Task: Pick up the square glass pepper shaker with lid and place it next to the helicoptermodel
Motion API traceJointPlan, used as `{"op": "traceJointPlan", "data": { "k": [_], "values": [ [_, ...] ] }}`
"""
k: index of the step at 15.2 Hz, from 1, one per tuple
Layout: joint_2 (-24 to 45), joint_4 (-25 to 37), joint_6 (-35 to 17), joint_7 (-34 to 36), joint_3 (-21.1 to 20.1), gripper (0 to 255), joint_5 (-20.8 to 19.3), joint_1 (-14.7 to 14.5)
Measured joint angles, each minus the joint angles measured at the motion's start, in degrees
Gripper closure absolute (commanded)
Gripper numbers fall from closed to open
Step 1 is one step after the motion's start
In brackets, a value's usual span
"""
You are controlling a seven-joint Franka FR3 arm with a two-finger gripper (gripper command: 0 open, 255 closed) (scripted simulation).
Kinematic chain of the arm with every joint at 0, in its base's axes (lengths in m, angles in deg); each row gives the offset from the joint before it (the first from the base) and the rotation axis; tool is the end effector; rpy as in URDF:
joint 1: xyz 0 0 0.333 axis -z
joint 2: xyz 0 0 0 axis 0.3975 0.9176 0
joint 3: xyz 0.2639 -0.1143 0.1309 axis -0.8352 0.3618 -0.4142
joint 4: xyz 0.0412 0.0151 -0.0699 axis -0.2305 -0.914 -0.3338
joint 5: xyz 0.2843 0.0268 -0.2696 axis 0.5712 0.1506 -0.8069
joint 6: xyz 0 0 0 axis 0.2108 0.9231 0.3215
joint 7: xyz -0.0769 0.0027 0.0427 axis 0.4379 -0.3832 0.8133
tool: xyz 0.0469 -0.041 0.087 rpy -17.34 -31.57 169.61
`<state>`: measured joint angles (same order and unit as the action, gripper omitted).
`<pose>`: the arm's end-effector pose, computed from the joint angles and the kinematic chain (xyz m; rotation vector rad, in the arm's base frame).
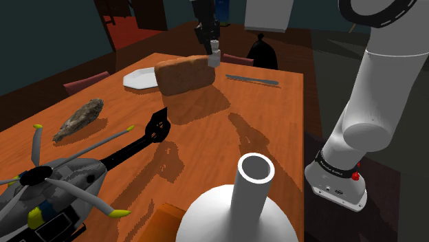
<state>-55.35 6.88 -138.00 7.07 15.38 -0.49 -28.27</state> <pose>0.5718 0.1006 0.6006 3.0744 0.3050 -0.3361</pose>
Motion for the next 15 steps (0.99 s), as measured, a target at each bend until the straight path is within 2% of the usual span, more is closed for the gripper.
{"op": "traceJointPlan", "data": {
  "k": [7, 15],
  "values": [
    [2.7, 9.5, 6.8, 0.0, -0.1, 255, -0.3, -0.3],
    [8.5, 24.8, 16.4, 0.1, -0.2, 255, -1.1, -1.0]
  ]
}}
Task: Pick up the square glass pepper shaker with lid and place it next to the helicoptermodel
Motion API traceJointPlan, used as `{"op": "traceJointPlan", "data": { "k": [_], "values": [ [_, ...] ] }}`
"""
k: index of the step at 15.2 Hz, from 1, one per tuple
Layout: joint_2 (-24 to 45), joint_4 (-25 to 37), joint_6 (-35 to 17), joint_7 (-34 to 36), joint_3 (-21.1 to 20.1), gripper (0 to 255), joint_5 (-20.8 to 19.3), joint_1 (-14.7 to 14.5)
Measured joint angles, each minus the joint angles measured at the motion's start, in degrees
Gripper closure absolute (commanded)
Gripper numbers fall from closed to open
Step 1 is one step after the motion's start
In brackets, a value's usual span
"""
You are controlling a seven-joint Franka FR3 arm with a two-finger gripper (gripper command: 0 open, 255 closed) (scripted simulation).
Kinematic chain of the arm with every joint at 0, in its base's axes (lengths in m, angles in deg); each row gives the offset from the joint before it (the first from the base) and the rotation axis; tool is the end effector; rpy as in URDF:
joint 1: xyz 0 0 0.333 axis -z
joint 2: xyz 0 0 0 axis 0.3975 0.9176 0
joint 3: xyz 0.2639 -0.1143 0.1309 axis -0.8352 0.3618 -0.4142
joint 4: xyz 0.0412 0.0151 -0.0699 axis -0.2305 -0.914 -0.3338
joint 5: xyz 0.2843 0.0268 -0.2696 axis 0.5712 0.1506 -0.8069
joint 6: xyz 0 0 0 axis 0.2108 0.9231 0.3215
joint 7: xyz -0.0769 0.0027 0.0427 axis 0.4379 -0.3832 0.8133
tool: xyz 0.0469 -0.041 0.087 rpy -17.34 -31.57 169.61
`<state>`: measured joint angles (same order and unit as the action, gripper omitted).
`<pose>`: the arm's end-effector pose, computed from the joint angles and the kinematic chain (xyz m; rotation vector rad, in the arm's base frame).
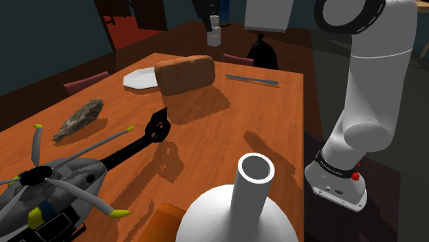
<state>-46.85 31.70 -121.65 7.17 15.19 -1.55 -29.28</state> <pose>0.5721 0.1003 0.6806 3.0746 0.3050 -0.3358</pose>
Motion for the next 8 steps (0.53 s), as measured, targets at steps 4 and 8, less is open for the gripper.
{"op": "traceJointPlan", "data": {
  "k": [4, 8],
  "values": [
    [0.1, 2.4, 2.4, 1.6, -0.5, 255, 0.2, -1.2],
    [-5.8, -6.2, -0.3, 6.1, -2.0, 255, 1.6, -3.4]
  ]
}}
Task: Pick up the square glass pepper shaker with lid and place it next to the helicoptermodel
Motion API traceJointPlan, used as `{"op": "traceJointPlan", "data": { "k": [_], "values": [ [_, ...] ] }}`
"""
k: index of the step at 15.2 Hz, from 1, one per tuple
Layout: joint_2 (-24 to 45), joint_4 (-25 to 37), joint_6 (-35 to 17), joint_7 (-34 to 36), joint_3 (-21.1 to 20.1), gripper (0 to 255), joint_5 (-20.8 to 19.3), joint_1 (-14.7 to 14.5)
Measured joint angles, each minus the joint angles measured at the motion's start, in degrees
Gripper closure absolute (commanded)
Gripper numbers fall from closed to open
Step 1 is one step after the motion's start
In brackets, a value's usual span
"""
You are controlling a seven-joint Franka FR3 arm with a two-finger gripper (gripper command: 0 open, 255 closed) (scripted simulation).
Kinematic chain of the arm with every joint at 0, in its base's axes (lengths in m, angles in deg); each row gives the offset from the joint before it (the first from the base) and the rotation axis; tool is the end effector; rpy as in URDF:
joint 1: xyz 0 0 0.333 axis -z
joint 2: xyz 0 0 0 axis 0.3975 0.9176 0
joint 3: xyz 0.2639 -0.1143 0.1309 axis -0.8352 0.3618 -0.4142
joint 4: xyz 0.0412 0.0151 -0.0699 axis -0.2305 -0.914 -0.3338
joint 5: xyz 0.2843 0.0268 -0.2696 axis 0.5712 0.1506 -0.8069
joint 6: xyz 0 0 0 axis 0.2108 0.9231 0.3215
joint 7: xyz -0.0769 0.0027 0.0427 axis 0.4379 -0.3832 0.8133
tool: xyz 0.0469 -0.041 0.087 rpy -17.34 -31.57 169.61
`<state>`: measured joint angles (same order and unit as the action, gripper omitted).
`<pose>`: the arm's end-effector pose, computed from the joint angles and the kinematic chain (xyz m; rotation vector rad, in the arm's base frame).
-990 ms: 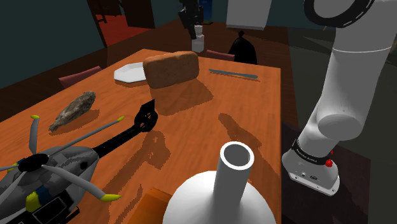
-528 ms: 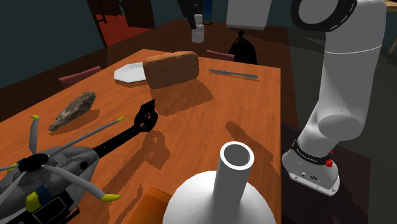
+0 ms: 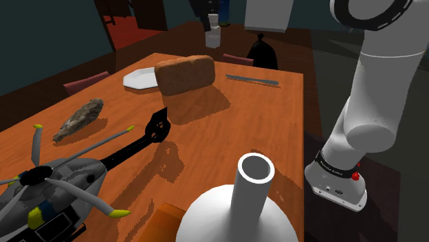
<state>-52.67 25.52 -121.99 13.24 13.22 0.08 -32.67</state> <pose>0.5322 0.1506 0.6955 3.0751 0.3073 -0.3355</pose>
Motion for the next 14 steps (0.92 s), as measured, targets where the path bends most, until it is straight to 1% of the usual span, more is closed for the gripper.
{"op": "traceJointPlan", "data": {
  "k": [2, 5, 9, 14],
  "values": [
    [-3.7, -5.4, -1.7, 2.3, -0.8, 255, 0.9, -1.0],
    [-7.1, -10.0, -3.0, 6.4, -2.4, 255, 2.3, -3.1],
    [-10.1, -14.3, -4.5, 11.8, -4.6, 255, 3.9, -5.7],
    [-12.3, -17.0, -5.5, 19.0, -7.8, 255, 5.9, -9.1]
  ]
}}
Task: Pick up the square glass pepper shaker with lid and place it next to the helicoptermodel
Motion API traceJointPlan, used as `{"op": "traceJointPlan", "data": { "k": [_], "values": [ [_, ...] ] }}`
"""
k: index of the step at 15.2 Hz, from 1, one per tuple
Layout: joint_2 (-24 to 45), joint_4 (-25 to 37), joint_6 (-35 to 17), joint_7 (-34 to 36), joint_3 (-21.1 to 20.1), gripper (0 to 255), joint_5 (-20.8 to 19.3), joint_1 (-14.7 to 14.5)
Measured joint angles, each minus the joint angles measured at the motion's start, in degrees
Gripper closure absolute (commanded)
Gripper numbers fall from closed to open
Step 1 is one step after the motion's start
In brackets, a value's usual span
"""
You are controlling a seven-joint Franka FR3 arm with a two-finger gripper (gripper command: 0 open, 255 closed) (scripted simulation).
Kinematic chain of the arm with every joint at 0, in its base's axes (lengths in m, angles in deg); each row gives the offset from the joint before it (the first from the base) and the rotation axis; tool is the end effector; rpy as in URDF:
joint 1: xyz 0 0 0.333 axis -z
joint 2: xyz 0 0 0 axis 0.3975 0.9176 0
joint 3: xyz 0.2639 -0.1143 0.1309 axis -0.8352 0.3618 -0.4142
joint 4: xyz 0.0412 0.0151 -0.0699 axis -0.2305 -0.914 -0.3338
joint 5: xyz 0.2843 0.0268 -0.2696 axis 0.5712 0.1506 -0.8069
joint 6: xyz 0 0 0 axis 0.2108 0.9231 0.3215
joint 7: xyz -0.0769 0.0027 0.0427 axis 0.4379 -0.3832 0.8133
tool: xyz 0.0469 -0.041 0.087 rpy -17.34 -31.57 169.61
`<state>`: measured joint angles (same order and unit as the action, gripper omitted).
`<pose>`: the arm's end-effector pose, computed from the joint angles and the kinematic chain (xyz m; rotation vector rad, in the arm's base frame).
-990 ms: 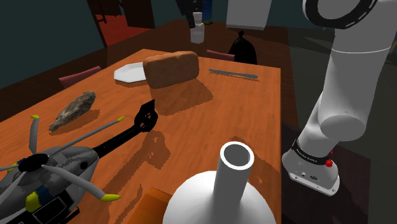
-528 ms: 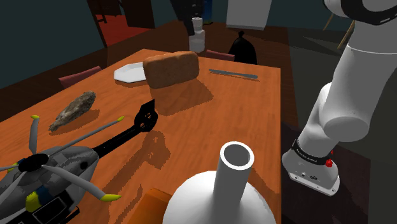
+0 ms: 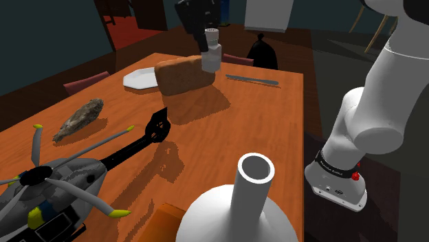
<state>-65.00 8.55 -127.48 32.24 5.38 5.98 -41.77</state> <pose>0.4105 0.2938 0.6934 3.0745 0.3073 -0.3367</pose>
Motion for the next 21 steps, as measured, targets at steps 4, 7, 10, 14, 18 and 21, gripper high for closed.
{"op": "traceJointPlan", "data": {
  "k": [4, 7, 10, 14, 18, 21],
  "values": [
    [-0.4, 0.1, -0.1, 5.9, -2.7, 255, 1.3, -2.7],
    [0.1, 0.4, -0.7, 10.5, -4.9, 255, 2.0, -5.0],
    [0.4, 0.3, -1.6, 15.1, -7.1, 255, 2.7, -7.2],
    [3.1, 2.5, -2.5, 21.7, -10.3, 255, 2.6, -10.7],
    [6.5, 6.8, -2.2, 28.2, -13.1, 255, 1.8, -14.6],
    [8.5, 8.0, -3.2, 31.1, -14.3, 255, 1.0, -16.6]
  ]
}}
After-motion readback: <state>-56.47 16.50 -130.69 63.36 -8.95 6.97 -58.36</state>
